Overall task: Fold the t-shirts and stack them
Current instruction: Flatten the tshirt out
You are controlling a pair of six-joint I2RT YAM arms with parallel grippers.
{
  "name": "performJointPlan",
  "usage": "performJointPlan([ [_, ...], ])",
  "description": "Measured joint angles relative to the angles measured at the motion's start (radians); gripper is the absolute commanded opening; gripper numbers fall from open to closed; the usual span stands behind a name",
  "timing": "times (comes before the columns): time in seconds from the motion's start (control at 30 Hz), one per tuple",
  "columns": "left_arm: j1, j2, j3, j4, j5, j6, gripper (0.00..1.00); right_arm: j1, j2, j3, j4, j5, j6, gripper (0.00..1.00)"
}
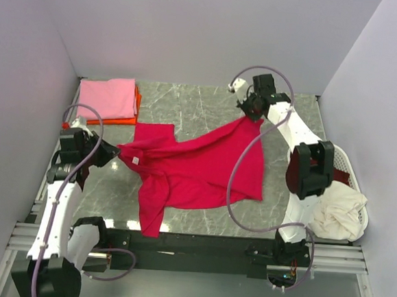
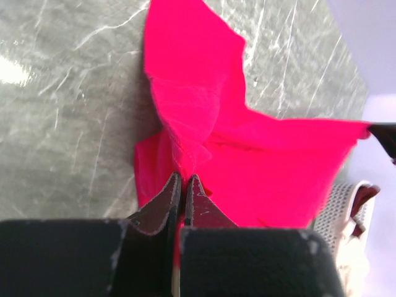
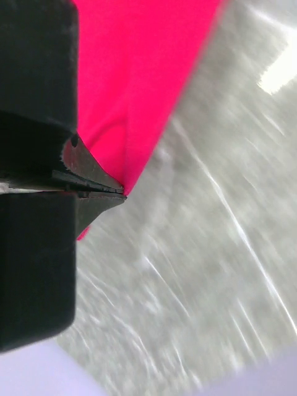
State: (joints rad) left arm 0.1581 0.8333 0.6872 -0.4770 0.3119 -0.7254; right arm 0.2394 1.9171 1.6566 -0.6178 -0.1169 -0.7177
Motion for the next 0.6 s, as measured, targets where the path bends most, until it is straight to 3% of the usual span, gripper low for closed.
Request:
performJointPlan([
  [0.03,0.001,-0.019,-0.006,-0.008,-0.008,-0.018,0.0,0.0,0.044,0.063,0.006,0.02,0.02,0.05],
  [0.07,0.002,-0.04,-0.017,-0.012,-0.015,-0.037,0.0,0.0,0.077,0.108,0.014,0.039,0.034,0.23],
  [0.1,0.002,-0.058,-0.03,-0.018,-0.014,-0.058,0.01,0.0,0.122,0.165,0.019,0.061,0.06,0.31],
  [0.17,0.002,-0.083,-0.061,-0.026,-0.002,-0.089,0.09,0.0,0.171,0.245,0.026,0.101,0.084,0.41],
  [0.2,0.002,-0.089,-0.076,-0.032,0.013,-0.102,0.15,0.0,0.218,0.279,0.028,0.129,0.105,0.43],
  [0.23,0.002,-0.093,-0.091,-0.042,0.03,-0.108,0.3,-0.001,0.24,0.294,0.037,0.156,0.123,0.45],
  [0.33,0.002,-0.118,-0.122,-0.106,0.069,-0.122,0.51,-0.003,0.236,0.245,0.053,0.181,0.149,0.47],
  [0.4,0.002,-0.145,-0.116,-0.157,0.064,-0.106,0.55,-0.005,0.185,0.14,0.075,0.148,0.152,0.47],
  [0.43,0.002,-0.158,-0.106,-0.174,0.056,-0.099,0.72,-0.006,0.151,0.084,0.068,0.118,0.148,0.47],
  [0.47,0.002,-0.167,-0.092,-0.187,0.048,-0.082,0.8,-0.008,0.126,0.048,0.053,0.088,0.143,0.47],
  [0.53,0.002,-0.183,-0.065,-0.175,0.034,-0.061,0.89,-0.009,0.058,-0.025,0.016,-0.012,0.123,0.47],
  [0.6,0.002,-0.183,-0.041,-0.134,0.03,-0.036,0.86,-0.01,-0.011,-0.074,-0.029,-0.119,0.1,0.47],
])
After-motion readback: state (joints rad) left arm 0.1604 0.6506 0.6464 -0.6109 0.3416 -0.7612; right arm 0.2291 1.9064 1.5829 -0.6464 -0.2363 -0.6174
